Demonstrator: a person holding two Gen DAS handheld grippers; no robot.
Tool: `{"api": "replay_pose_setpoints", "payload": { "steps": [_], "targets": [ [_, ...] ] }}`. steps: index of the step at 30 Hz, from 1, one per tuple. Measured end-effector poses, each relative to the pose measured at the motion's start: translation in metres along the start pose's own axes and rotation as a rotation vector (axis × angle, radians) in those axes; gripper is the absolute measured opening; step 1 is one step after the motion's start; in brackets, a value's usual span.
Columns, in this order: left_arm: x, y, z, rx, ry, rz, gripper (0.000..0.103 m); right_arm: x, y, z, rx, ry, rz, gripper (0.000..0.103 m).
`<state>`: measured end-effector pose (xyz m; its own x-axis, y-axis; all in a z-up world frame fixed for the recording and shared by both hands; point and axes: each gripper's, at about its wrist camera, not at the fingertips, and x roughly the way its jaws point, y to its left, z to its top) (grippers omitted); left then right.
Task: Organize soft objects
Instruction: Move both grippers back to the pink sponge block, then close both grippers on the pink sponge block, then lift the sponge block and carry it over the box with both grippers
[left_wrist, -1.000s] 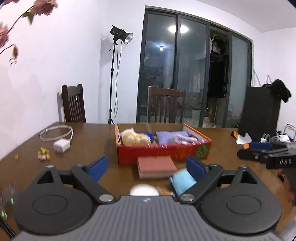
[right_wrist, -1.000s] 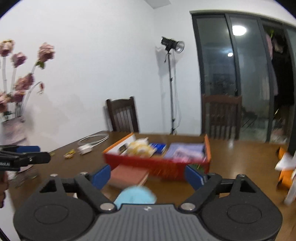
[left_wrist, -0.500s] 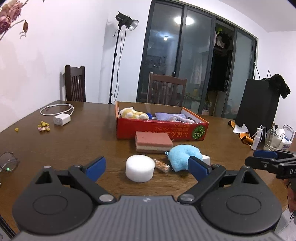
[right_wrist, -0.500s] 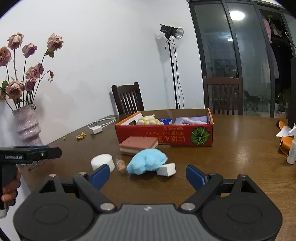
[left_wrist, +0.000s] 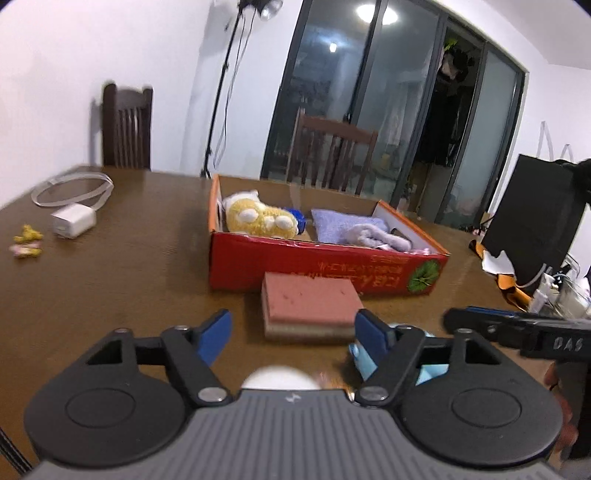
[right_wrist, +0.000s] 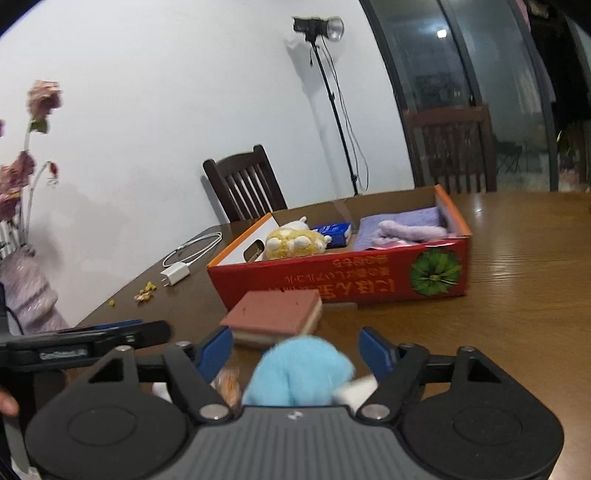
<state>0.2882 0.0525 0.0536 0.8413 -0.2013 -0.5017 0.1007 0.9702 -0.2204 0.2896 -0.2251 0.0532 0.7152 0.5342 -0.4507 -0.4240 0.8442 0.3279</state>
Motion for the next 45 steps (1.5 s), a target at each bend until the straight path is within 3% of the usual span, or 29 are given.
{"api": "replay_pose_setpoints", "payload": {
  "steps": [6,10,12,16,23,34,38,45],
  "targets": [
    [0.069,0.019,0.021,-0.043,0.102,-0.02,0.065,0.082,-0.007,0.024,0.059,0.068,0.036,0.06],
    [0.092,0.032,0.019,-0.108,0.153,-0.082,0.046,0.118,-0.012,0.023,0.088,0.112,0.055,0.046],
    [0.097,0.039,0.013,-0.147,0.153,-0.123,0.046,0.127,-0.016,0.017,0.09,0.137,0.068,0.042],
    [0.097,0.045,0.012,-0.19,0.166,-0.147,0.045,0.129,-0.029,0.01,0.156,0.137,0.118,0.042],
    [0.096,0.042,0.011,-0.181,0.151,-0.154,0.039,0.128,-0.021,0.008,0.095,0.109,0.099,0.041],
    [0.093,0.045,0.013,-0.18,0.134,-0.172,0.038,0.125,-0.02,0.008,0.097,0.099,0.096,0.039],
    [0.059,0.034,0.024,-0.178,0.052,-0.166,0.037,0.103,-0.005,0.019,0.066,0.052,0.089,0.039],
    [-0.061,-0.012,0.006,-0.102,-0.068,-0.149,0.037,-0.005,0.047,0.015,-0.021,-0.055,0.124,0.039]
  ]
}}
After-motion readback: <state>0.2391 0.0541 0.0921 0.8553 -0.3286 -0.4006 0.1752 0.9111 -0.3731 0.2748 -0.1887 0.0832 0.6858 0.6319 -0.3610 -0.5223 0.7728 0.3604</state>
